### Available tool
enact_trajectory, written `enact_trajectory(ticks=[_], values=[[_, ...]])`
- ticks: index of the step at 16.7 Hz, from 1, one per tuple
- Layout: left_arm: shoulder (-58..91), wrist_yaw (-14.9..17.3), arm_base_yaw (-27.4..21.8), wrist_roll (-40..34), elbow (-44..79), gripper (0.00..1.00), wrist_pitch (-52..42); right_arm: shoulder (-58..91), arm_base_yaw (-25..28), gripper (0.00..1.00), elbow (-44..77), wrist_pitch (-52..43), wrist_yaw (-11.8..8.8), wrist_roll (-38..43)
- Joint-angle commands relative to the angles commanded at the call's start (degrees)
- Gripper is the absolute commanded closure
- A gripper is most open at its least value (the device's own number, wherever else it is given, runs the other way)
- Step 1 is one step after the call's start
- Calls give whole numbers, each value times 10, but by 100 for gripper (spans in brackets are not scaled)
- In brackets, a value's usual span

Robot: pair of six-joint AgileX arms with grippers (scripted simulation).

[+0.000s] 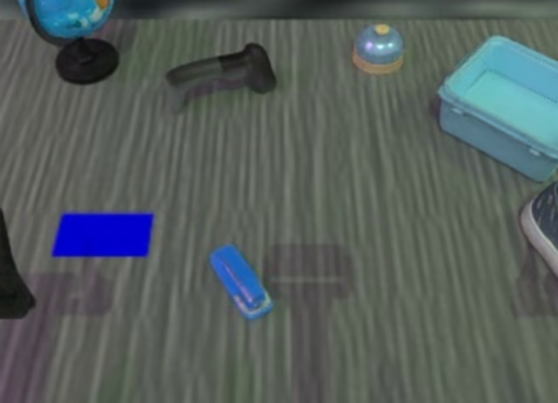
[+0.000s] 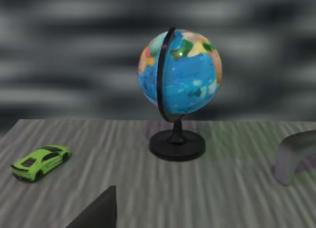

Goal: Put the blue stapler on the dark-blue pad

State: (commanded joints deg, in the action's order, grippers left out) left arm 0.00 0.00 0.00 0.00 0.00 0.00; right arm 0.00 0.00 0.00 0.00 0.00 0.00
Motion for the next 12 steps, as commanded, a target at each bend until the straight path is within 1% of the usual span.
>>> enact_trajectory(ticks=[3,5,8,12], values=[[6,0,-3,-5,6,0,-4,0,0,0,0,0,0,0],[36,2,-17,-29,34,0,-26,0,0,0,0,0,0,0],[126,4,-52,-93,119,0,-88,0,0,0,0,0,0,0],[325,3,-115,-214,284,0,-212,0,0,0,0,0,0,0]])
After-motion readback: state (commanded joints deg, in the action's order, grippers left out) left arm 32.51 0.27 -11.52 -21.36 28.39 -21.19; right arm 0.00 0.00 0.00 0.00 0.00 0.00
